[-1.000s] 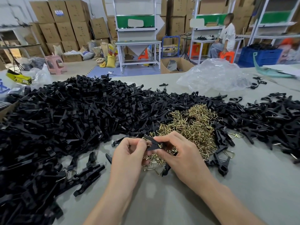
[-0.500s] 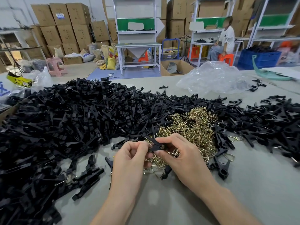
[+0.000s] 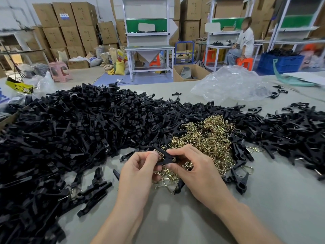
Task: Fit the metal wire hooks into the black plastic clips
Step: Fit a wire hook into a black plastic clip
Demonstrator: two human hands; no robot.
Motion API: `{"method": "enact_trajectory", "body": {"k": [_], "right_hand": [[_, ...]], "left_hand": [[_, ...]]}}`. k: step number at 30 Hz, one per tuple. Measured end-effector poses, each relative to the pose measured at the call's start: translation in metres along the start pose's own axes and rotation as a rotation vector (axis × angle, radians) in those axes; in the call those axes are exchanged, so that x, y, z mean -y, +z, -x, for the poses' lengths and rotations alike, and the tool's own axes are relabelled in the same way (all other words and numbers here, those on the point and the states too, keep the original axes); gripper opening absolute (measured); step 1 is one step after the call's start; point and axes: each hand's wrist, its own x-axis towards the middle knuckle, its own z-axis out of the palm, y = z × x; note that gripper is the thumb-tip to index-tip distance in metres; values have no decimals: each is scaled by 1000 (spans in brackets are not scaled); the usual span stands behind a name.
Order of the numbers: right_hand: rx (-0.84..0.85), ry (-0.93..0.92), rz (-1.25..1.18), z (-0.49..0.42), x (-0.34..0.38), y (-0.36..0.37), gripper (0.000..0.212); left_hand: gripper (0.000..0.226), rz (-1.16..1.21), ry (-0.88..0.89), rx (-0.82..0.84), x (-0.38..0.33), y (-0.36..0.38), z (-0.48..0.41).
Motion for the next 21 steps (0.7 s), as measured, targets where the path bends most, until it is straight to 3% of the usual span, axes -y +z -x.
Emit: {"method": "enact_trajectory", "body": {"k": [4,12,17,21], "right_hand": [[-13,32,-42,-1,0,0,27],[0,13,-31,0,3,1,28],[39,-35,54,3,4,6,26],[13,-76,89,3,4,3,29]], "left_hand": [[11,-51,19,43,-2,-3,-1],[12,-78,65,-51,5,5,5],[19,-481,196,-16,14,6,12],[15,-567,215,57,13,7,18]]}}
